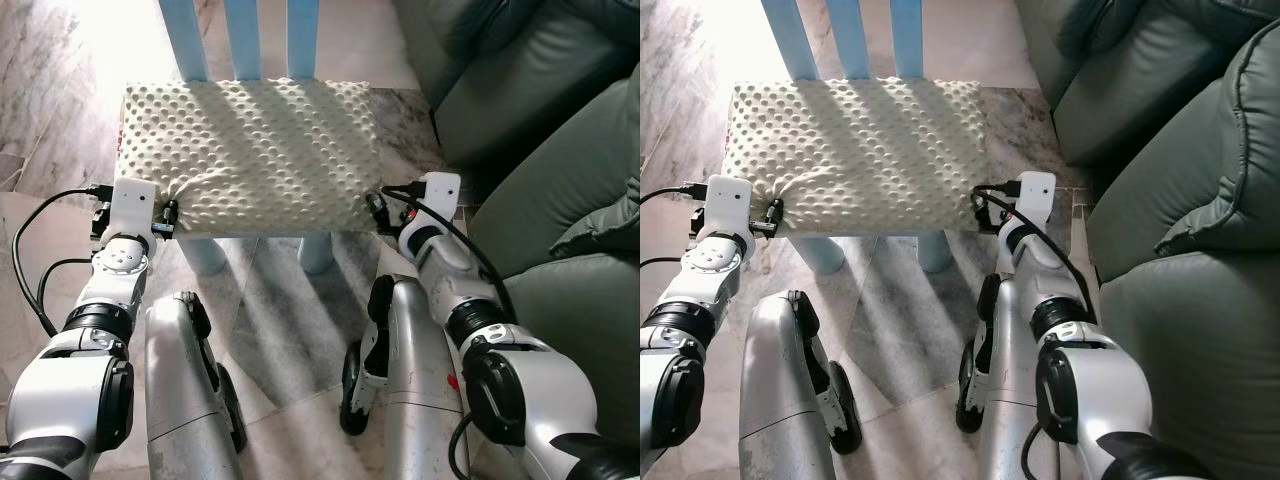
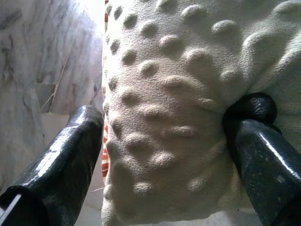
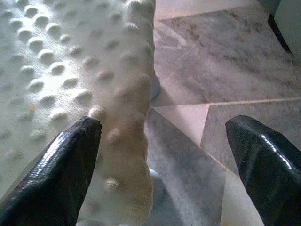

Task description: Move the pillow to the sofa

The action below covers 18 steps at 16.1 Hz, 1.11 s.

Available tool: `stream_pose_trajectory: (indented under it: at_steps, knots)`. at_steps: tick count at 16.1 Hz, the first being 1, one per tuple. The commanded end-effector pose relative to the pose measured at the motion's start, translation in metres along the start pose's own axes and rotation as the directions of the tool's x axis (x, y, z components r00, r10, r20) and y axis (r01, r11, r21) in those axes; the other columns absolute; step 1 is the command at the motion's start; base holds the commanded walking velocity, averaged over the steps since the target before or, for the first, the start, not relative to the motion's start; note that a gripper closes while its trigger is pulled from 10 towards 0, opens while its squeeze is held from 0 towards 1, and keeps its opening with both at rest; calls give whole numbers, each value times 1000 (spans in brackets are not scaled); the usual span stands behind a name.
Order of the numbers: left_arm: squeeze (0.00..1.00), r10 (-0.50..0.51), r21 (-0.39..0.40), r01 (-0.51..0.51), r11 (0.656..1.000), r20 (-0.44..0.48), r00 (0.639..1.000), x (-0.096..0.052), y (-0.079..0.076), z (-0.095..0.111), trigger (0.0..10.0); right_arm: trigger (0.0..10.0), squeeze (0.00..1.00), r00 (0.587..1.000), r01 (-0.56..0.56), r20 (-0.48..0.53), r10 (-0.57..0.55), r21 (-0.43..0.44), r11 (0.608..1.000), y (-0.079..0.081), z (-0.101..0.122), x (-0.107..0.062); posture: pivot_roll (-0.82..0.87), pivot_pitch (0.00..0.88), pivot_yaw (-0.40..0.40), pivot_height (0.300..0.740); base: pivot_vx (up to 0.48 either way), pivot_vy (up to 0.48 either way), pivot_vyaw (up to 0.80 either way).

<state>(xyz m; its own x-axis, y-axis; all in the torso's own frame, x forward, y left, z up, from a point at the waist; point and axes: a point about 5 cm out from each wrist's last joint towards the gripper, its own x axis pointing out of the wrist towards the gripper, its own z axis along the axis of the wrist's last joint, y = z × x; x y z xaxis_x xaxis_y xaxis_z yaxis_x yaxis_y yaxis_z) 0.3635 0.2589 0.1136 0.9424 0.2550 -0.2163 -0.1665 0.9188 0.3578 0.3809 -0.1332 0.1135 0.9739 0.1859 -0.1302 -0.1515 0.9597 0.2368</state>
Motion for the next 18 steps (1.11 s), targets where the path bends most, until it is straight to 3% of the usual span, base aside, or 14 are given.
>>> stream_pose_trajectory:
  at_steps: [1, 4, 6, 9, 10, 11, 12, 13, 14, 18]
  knots:
    - [0, 24, -31, -29, 999, -155, 988, -8, 6, -36, 10000, 10000, 0, 999, 32, -34, -30, 71, 997, 2, -12, -2, 149, 475, -89, 496, 0, 0, 0]
    - [0, -11, -65, 0, 998, -175, 984, -10, 0, -41, 10000, 10000, 0, 999, 24, -44, -15, 208, 978, 14, -15, 1, 160, 476, -92, 496, 0, 0, 0]
    - [0, -24, -75, 11, 997, -174, 985, -10, -3, -41, 10000, 10000, 0, 997, -36, -50, 51, 265, 964, 29, -19, 2, 166, 481, -97, 496, 0, 0, 0]
    - [0, -35, -90, 20, 996, -166, 986, -9, -5, -39, 10000, 10000, 0, 994, -45, -86, 71, 270, 962, 34, -28, 0, 178, 481, -99, 496, 0, 0, 0]
    - [0, -44, -94, 29, 995, -163, 986, -9, -6, -39, 10000, 4902, 0, 991, -56, -103, 84, 256, 965, 37, -32, -1, 181, 481, -101, 496, 0, 0, 0]
    - [0, -55, -102, 39, 994, -159, 986, -9, -7, -38, 9059, 0, 0, 989, -67, -109, 97, 253, 965, 39, -34, -1, 183, 481, -102, 496, 0, 0, 0]
    - [0, -59, -106, 43, 993, -156, 986, -9, -7, -38, 2235, 0, 0, 987, -85, -111, 114, 238, 968, 43, -34, -1, 183, 481, -102, 496, 0, 0, 0]
    - [0, -62, -110, 45, 993, -155, 986, -9, -8, -38, 0, 0, 0, 985, -104, -115, 128, 198, 975, 46, -34, -1, 183, 480, -104, 496, 0, 0, 0]
    - [0, -73, -121, 55, 991, -154, 985, -10, -10, -39, 0, 0, 0, 981, -143, -117, 156, 116, 983, 52, -33, 0, 182, 479, -106, 496, 0, 0, 0]
    - [0, -87, -125, 67, 990, -155, 984, -11, -12, -41, 0, 0, 0, 977, -172, -121, 175, 38, 984, 55, -32, 1, 181, 478, -107, 496, 0, 0, 0]
